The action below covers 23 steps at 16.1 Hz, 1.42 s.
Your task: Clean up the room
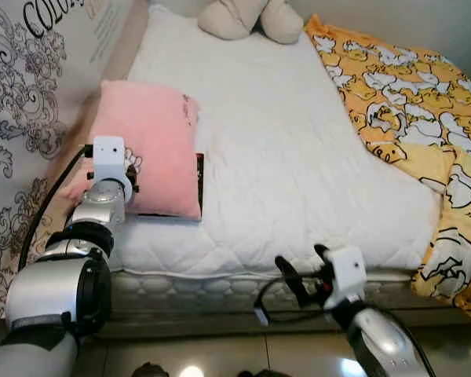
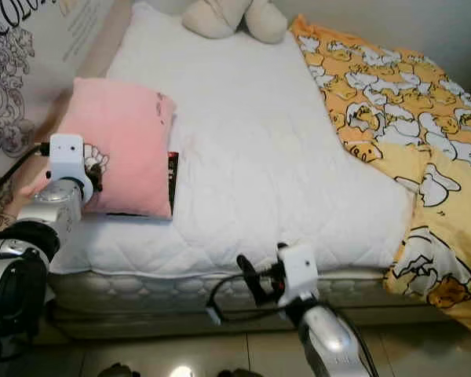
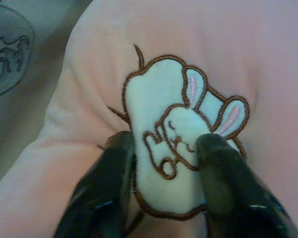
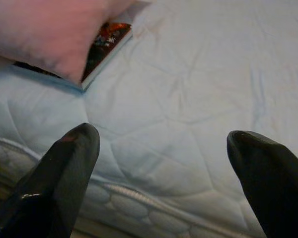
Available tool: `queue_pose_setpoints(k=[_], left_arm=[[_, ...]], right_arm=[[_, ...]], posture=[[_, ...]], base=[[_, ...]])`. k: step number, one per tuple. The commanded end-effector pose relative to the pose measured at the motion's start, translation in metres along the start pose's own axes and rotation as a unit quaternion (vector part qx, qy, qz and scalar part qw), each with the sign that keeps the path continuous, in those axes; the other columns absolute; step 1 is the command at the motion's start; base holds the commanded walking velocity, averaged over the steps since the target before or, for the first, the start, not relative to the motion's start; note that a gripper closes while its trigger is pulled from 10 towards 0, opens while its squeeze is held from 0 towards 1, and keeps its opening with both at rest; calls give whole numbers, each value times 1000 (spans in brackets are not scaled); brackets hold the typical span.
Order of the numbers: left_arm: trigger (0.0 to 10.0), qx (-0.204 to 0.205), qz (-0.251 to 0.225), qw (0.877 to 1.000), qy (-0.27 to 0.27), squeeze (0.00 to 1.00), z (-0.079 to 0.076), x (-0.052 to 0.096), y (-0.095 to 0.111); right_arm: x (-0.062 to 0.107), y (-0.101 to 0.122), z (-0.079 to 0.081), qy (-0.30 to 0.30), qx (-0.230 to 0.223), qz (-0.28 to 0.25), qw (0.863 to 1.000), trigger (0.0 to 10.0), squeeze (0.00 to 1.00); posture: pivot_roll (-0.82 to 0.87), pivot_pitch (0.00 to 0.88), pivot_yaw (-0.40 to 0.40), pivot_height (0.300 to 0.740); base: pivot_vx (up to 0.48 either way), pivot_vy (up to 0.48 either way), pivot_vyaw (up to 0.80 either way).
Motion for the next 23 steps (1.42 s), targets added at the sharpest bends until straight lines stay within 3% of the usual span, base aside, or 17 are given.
queue_pose_setpoints(k=[1,5,7,8,9,10,12,13,15,16,17,18,20,23], left_arm=[[0,8,17,999,-27,0,-13,1,-12],[0,-2,-48,996,-80,0,-40,4,3],[0,-5,-120,984,-132,0,-67,15,8],[0,-21,-140,980,-138,0,-69,19,6],[0,-32,-149,979,-137,0,-66,20,6],[0,-73,-169,976,-119,0,-55,21,7],[0,-120,-181,974,-71,0,-27,18,13],[0,-115,-193,972,-68,0,-19,17,28],[0,-98,-213,969,-84,0,-27,19,42],[10000,-57,-244,964,-86,329,-35,26,48],[10000,-49,-251,963,-86,329,-36,27,49],[10000,-35,-260,959,-108,1000,-52,36,43],[10000,-25,-277,953,-120,1000,-74,49,33],[10000,10,-252,961,-117,1000,-80,57,13]], right_arm=[[0,-2,-5,-9,2,2,1000,10000,0],[-19,3,-5,-2,3,-12,1000,10000,0],[-33,13,-5,-1,1,-34,999,10000,0],[-36,15,-6,-2,1,-39,999,10000,0],[-38,16,-7,-3,1,-40,999,10000,0],[-42,16,-8,-3,1,-41,999,10000,0],[-47,16,-8,1,3,-44,999,10000,0],[-50,16,-7,3,3,-47,999,10000,0],[-55,22,-13,-19,2,-59,998,10000,0],[-56,33,-29,-78,17,-74,994,10000,0],[-57,35,-33,-90,21,-76,993,10000,0],[-55,46,-39,-110,22,-104,988,10000,1000],[-54,58,-42,-119,14,-134,984,10000,1000],[-55,63,-45,-137,25,-149,979,10000,1000]], posture=[[-87,2,-123,740],[-23,0,-102,740],[10,0,-91,740],[19,0,-89,740],[33,0,-89,740],[40,0,-89,740],[59,0,-94,740],[75,0,-94,740],[82,0,-92,740],[84,0,-86,740],[84,0,-86,740],[85,0,-79,740],[88,0,-85,740],[93,0,-103,740]], base=[[0,0,0],[0,0,0],[0,0,0],[0,0,0],[0,0,0],[0,0,0],[0,0,0],[0,0,0],[0,0,0],[0,0,0],[0,0,0],[0,0,0],[0,0,0],[0,0,0]])
Point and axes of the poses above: a point about 5 cm out from each wrist's last joint towards the gripper, its own x axis pointing back from the gripper into the wrist, its own y axis along the axis of the wrist's last joint, z = x × y, the point moved 3 cm from there along -x, pointing out of the wrist towards the gripper, and after that the axes turned 9 degrees about x, right-handed, at the moved point
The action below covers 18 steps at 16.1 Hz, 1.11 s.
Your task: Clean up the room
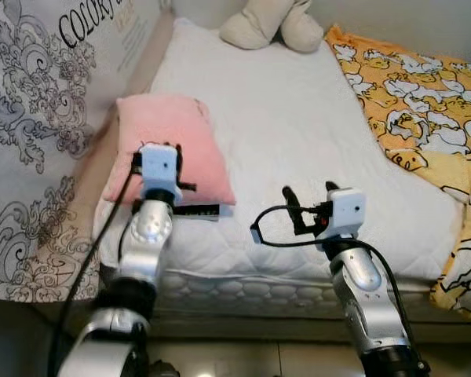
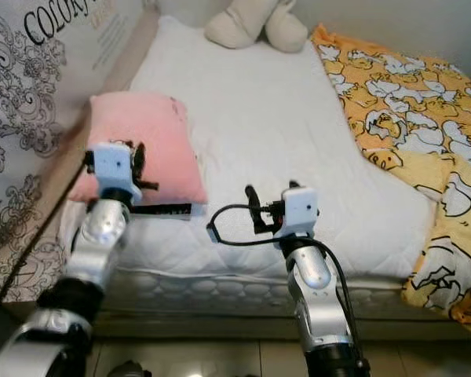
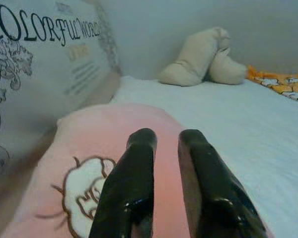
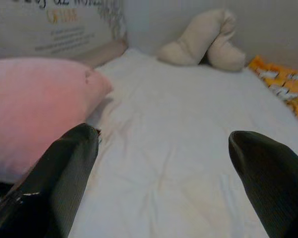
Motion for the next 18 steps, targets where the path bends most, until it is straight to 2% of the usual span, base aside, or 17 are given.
queue_pose_setpoints(k=[1,2,3,5,7,8,11,13,15,18], left_arm=[[10000,11,-11,1000,24,1000,7,4,5],[10000,13,-1,999,37,1000,9,15,-1],[10000,4,2,1000,31,1000,5,19,-3],[10000,-24,-8,1000,11,1000,-3,20,1],[10000,-58,-10,998,14,1000,0,17,6],[10000,-66,4,998,-7,1000,-4,17,4],[10000,-37,40,998,-13,1000,-6,24,-9],[10000,-40,44,998,-19,1000,-7,21,-9],[10000,-30,46,997,-45,1000,-14,19,-8],[10000,-37,45,998,-35,1000,-7,18,-7]], right_arm=[[2,3,-14,-34,-2,-7,999,10000,1000],[8,0,-19,-46,-4,-2,999,10000,1000],[10,-2,-17,-38,2,-3,999,10000,1000],[8,0,-16,-38,6,-18,999,10000,1000],[0,1,-17,-50,1,-20,999,10000,1000],[-3,-1,-16,-48,-8,-13,999,10000,1000],[0,-10,-14,-41,-1,4,999,10000,1000],[1,-14,-14,-39,10,11,999,10000,1000],[1,-17,-16,-41,15,16,999,10000,1000],[1,-17,-16,-41,14,12,999,10000,1000]], posture=[[96,0,-106,740],[110,0,-115,740],[118,0,-115,740],[123,0,-111,740],[132,0,-101,740],[135,0,-100,740],[127,0,-98,740],[119,0,-95,740],[113,0,-85,740],[108,0,-82,740]], base=[[0,0,0],[0,0,0],[0,0,0],[0,0,0],[0,0,0],[0,0,0],[0,0,0],[0,0,0],[0,0,0],[0,0,0]])
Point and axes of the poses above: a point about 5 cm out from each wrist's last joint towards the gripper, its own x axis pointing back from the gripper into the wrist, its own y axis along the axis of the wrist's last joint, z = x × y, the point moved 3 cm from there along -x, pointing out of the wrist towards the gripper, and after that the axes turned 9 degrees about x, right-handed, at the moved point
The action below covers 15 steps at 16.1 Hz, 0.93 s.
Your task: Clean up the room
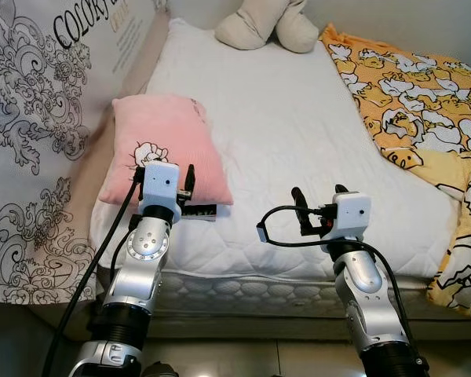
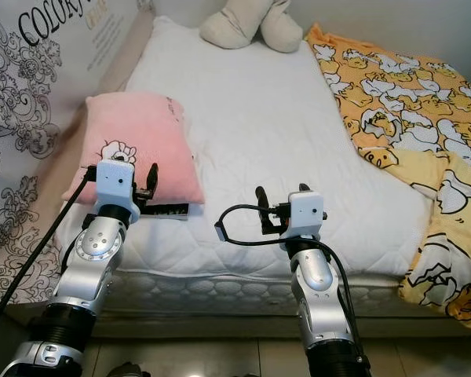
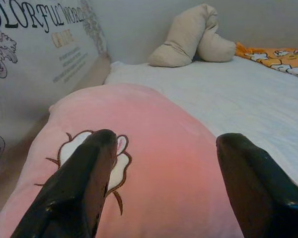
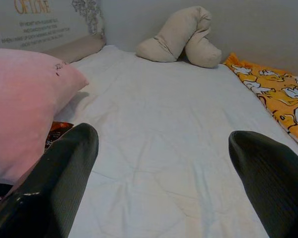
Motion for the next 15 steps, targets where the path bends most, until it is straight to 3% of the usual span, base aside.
queue_pose_setpoints(k=[1,2,5,7,8,9,10,15], left_arm=[[10000,-3,6,1000,-9,1000,-4,-4,0],[10000,0,9,1000,-9,1000,-4,-2,-2],[10000,100,25,994,-36,1000,-7,-2,-6],[10000,85,29,995,-34,976,-5,-7,-5],[10000,85,30,996,-27,0,-2,-9,-5],[10000,73,32,997,15,0,14,-13,-5],[10000,76,33,996,22,0,17,-16,-4],[10000,68,20,996,62,0,34,-22,3]], right_arm=[[2,1,-4,-4,2,-7,1000,10000,1000],[3,2,-4,-1,5,-11,1000,10000,1000],[2,9,-3,11,13,-29,999,10000,1000],[0,10,-2,11,14,-28,999,10000,1000],[-1,9,-1,18,15,-26,999,10000,1000],[-1,9,7,41,33,-22,998,10000,1000],[-1,8,8,44,26,-22,998,10000,0],[-3,5,9,52,28,-12,998,10000,0]], posture=[[108,0,-82,740],[108,0,-82,740],[93,0,-81,740],[86,0,-75,740],[86,0,-75,740],[79,0,-71,740],[79,0,-71,740],[81,0,-78,740]], base=[[0,0,0],[0,0,0],[0,0,0],[178,0,0],[480,0,0],[480,0,0],[480,0,0],[475,0,0]])
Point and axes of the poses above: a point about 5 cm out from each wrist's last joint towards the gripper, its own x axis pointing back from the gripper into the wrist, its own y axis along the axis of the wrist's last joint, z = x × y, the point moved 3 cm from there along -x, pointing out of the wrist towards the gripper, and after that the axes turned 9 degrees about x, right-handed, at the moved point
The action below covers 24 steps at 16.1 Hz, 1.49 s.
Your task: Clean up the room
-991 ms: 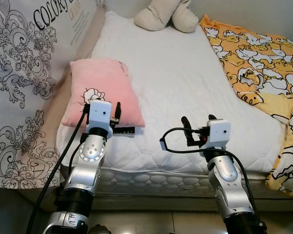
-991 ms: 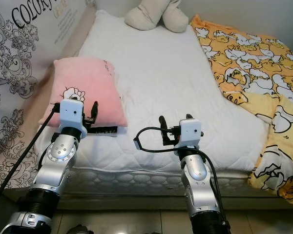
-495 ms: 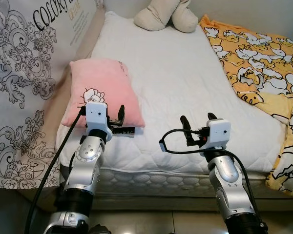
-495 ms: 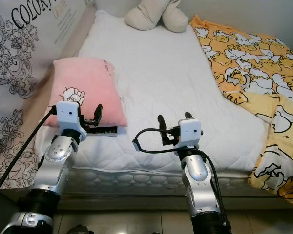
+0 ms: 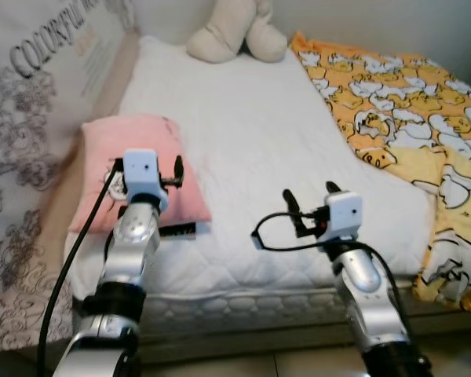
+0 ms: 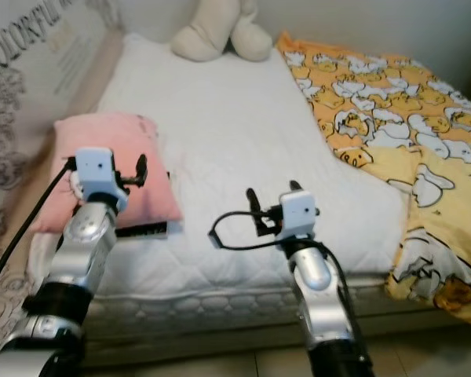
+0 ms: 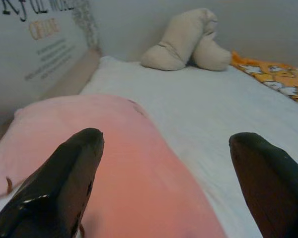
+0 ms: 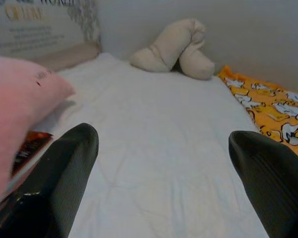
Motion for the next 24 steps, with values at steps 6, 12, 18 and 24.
queue_pose_setpoints(k=[6,12,18,24], left_arm=[[10000,-41,-32,998,34,0,21,-20,32],[10000,-24,67,996,55,0,29,-49,35],[10000,2,56,998,28,0,13,-64,57],[10000,-42,-69,987,-138,0,-33,18,23]], right_arm=[[-1,-2,7,15,-10,8,1000,10000,0],[2,-4,13,30,-9,14,999,10000,0],[10,-5,12,30,-6,16,999,10000,0],[75,3,-22,-53,16,14,998,10000,0]], posture=[[79,0,-76,740],[58,0,-79,740],[33,0,-80,740],[65,0,-68,740]], base=[[117,429,-255],[0,80,0],[0,0,0],[0,0,0]])
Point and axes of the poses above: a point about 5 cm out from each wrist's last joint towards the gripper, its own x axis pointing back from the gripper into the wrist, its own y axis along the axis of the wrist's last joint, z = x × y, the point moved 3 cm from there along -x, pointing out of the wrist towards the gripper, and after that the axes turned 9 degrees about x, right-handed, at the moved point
